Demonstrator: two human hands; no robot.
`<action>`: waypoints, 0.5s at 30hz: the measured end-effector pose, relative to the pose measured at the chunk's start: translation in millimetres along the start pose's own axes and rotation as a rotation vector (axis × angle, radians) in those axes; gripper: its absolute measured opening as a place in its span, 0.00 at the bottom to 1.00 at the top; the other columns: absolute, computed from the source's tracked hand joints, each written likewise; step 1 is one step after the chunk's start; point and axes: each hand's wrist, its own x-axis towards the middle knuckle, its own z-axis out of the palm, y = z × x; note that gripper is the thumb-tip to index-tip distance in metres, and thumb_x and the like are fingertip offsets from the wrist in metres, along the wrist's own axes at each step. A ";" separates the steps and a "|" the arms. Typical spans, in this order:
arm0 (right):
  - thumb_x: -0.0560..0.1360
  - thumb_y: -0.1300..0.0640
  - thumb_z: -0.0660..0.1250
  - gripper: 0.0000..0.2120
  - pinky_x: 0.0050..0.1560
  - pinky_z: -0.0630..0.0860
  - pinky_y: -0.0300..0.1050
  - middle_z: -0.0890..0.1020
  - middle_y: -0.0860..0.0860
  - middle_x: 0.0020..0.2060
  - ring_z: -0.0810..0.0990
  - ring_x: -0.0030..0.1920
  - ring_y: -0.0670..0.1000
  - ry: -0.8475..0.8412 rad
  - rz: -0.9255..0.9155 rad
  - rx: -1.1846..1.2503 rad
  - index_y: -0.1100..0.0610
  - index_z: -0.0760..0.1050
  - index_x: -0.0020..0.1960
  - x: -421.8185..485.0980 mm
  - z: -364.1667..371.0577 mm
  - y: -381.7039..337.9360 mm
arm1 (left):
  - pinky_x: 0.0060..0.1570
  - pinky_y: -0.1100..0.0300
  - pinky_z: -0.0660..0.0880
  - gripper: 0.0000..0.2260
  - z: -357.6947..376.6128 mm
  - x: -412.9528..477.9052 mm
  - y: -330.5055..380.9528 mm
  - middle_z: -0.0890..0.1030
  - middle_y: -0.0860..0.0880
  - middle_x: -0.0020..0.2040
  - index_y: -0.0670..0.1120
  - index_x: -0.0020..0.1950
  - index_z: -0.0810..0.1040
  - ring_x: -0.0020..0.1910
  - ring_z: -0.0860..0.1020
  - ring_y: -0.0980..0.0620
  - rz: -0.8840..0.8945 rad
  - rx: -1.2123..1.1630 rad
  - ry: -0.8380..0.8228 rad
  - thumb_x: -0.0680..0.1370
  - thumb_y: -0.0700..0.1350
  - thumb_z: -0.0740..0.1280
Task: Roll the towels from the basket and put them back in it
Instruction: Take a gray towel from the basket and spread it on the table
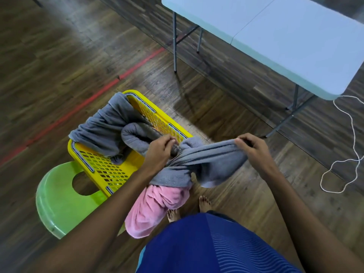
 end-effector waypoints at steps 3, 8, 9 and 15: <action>0.79 0.57 0.65 0.06 0.44 0.69 0.42 0.78 0.45 0.37 0.75 0.41 0.45 -0.098 -0.073 0.032 0.53 0.78 0.44 -1.8 4.6 -8.4 | 0.50 0.58 0.71 0.11 15.9 4.2 2.7 0.81 0.44 0.47 0.44 0.58 0.79 0.45 0.78 0.48 0.046 0.079 -0.260 0.77 0.38 0.66; 0.78 0.61 0.66 0.05 0.43 0.69 0.36 0.78 0.47 0.37 0.74 0.41 0.44 -0.169 -0.106 0.131 0.58 0.78 0.44 -9.1 12.7 -25.1 | 0.62 0.56 0.66 0.15 49.4 8.9 -10.9 0.79 0.42 0.61 0.40 0.63 0.78 0.62 0.75 0.44 0.035 0.192 -0.410 0.76 0.35 0.66; 0.78 0.59 0.67 0.05 0.43 0.69 0.36 0.78 0.48 0.37 0.74 0.41 0.44 -0.176 -0.101 0.144 0.59 0.78 0.44 -10.6 12.9 -26.4 | 0.62 0.55 0.67 0.14 51.4 11.1 -13.4 0.80 0.41 0.60 0.39 0.61 0.79 0.62 0.76 0.43 0.028 0.197 -0.416 0.76 0.35 0.65; 0.78 0.60 0.66 0.05 0.41 0.68 0.35 0.78 0.54 0.37 0.74 0.40 0.46 -0.168 -0.093 0.175 0.57 0.79 0.44 -21.4 7.0 -25.3 | 0.46 0.55 0.71 0.04 52.1 17.1 -26.8 0.83 0.40 0.47 0.38 0.49 0.80 0.49 0.80 0.42 -0.005 0.252 -0.422 0.75 0.37 0.68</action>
